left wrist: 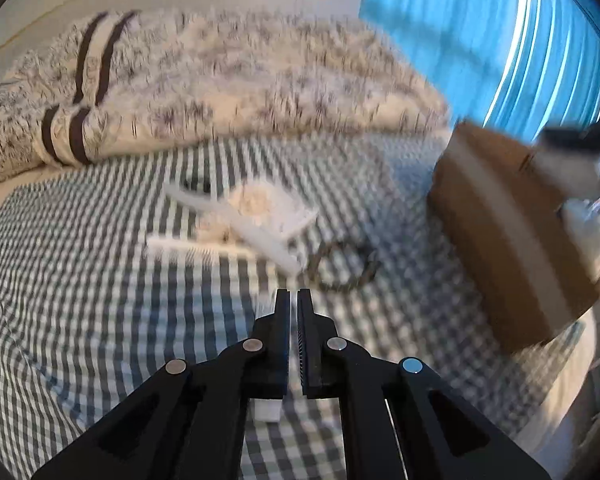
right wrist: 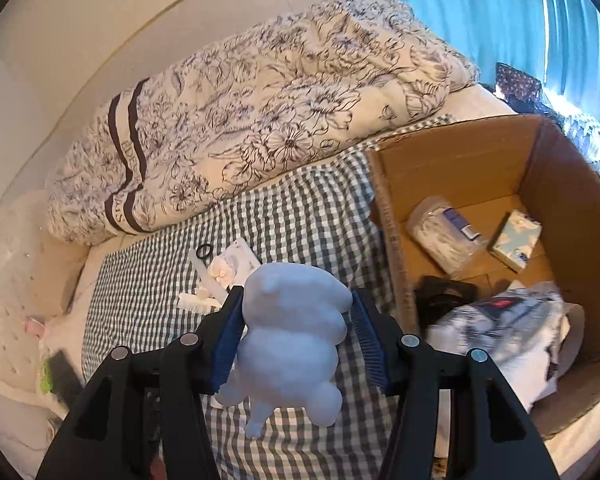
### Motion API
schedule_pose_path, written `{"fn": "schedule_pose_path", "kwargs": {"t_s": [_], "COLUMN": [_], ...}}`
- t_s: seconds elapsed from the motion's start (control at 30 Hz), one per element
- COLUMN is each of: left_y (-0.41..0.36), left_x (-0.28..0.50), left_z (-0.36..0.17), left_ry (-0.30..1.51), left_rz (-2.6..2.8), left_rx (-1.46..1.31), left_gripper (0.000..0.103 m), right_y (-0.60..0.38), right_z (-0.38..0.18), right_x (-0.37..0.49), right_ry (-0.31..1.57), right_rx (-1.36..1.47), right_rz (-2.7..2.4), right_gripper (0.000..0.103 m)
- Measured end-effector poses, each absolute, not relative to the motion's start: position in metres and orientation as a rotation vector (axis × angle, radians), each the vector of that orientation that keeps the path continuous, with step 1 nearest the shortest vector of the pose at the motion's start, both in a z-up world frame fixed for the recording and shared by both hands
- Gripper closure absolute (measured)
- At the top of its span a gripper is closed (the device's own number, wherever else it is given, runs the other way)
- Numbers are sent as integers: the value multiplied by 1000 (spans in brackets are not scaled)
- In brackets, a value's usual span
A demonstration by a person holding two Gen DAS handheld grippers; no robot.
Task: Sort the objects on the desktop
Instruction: 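Grasp the white toothpaste tube with the left gripper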
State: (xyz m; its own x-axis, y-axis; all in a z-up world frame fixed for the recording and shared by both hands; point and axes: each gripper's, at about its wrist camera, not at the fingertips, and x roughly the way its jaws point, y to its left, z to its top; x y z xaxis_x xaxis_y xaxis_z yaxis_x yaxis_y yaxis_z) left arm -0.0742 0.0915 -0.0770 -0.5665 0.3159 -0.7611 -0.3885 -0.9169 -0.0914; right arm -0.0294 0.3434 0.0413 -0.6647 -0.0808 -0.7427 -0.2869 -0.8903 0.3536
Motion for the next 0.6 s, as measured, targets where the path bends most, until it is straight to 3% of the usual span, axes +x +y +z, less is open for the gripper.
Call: {"fn": "schedule_pose_path", "kwargs": {"t_s": [0.17, 0.27, 0.37, 0.47, 0.5, 0.57, 0.6], "left_y": [96, 98, 96, 93, 93, 89, 86], "left_x": [-83, -83, -85, -82, -82, -84, -84], "left_z": [-132, -146, -149, -150, -153, -157, -154], "left_ry": [166, 163, 109, 68, 85, 108, 76], "left_rz": [2432, 2426, 2368, 2365, 2368, 2397, 2388], "left_rx": [-1367, -1380, -1456, -1424, -1432, -1455, -1451], "left_gripper": [96, 79, 18, 19, 41, 75, 75], "right_y": [344, 342, 342, 342, 342, 341, 341], "right_z": [36, 34, 32, 32, 31, 31, 30], "right_x": [-29, -29, -30, -31, -32, -31, -32], "right_ry": [704, 703, 699, 698, 696, 703, 706], "right_rx": [-1251, -1262, -1263, -1260, -1264, -1268, -1271], "right_rz": [2687, 2696, 2697, 2699, 2698, 2697, 2696], "right_gripper": [50, 50, 50, 50, 50, 50, 50]}}
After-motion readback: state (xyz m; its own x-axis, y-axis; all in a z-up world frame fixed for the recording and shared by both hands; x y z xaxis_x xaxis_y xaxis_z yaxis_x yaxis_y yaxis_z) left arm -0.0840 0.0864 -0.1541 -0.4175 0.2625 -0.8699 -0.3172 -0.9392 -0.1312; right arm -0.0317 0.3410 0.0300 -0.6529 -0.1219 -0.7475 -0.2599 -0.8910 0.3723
